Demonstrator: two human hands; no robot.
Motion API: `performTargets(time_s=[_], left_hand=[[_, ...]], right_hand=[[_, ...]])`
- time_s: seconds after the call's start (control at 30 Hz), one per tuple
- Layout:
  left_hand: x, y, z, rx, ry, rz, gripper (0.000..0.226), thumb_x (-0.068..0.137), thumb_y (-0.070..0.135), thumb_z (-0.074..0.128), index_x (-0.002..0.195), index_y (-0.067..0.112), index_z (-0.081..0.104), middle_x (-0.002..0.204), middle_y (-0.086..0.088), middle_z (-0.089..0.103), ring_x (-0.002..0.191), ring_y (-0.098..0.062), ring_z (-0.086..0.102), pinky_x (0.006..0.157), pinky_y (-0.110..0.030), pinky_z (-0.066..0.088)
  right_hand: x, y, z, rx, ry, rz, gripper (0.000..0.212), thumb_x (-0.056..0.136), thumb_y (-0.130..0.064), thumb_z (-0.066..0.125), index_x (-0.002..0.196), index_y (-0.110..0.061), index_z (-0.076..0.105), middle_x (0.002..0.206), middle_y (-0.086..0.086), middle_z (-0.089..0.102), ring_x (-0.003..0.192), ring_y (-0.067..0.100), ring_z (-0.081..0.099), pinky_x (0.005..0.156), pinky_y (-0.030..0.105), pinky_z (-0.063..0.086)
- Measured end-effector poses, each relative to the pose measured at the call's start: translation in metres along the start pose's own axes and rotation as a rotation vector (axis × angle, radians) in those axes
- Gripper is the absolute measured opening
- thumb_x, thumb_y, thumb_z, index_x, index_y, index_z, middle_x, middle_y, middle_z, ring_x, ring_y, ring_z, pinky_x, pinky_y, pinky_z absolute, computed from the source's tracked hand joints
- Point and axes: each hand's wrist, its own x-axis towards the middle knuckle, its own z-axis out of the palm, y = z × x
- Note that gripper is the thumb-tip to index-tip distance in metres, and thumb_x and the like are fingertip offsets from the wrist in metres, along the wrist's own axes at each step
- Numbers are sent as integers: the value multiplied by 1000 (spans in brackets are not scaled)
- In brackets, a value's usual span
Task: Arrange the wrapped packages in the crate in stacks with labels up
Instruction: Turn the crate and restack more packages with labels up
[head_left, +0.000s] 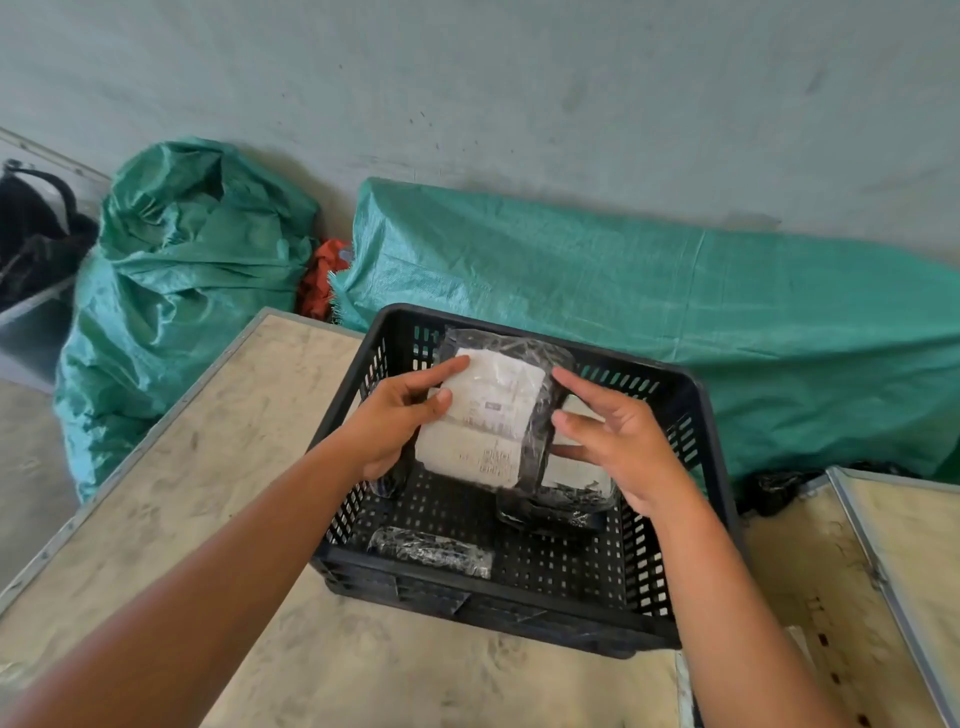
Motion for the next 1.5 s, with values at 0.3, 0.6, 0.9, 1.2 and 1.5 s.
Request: performTargets(time_s=[0.3,0.6,0.9,1.2,1.5], left_hand=[[50,-19,-28,568,88,-135,55,99,15,64,142,46,53,134,3,57,103,-17,69,76,-23,60],[73,-52,-43,1257,-138,-316,109,90,28,76,161,33,-6,164,-13,30,148,-35,29,118,-51,30],[90,-71,-29,1636,-170,-339,117,88,35,78,161,11,-10,140,-21,56,143,-42,30,112,-43,33],[87,-98,-23,1730,-176,-503,110,86,13,81,161,7,1,133,-20,58,114,-29,62,95,-39,55],[80,-106,-22,1802,-139,-442,52,95,-13,47,146,-4,44,159,-32,28,111,-40,65,88,-47,55]], right_hand=[[52,59,48,-403,103,167,91,82,-20,87,159,-30,38,161,-4,41,146,13,38,119,34,34],[85,89,76,-567,6,337,100,89,3,70,165,-34,15,153,10,46,96,16,67,56,23,56],[99,116,90,-668,75,453,101,89,10,65,165,-32,13,144,18,51,98,27,65,64,27,52],[96,148,102,-659,6,573,76,105,-3,46,166,-22,4,157,15,41,108,26,60,79,24,47],[88,168,107,-1020,-113,549,88,90,24,46,165,-6,11,168,29,-7,149,43,34,116,44,40]])
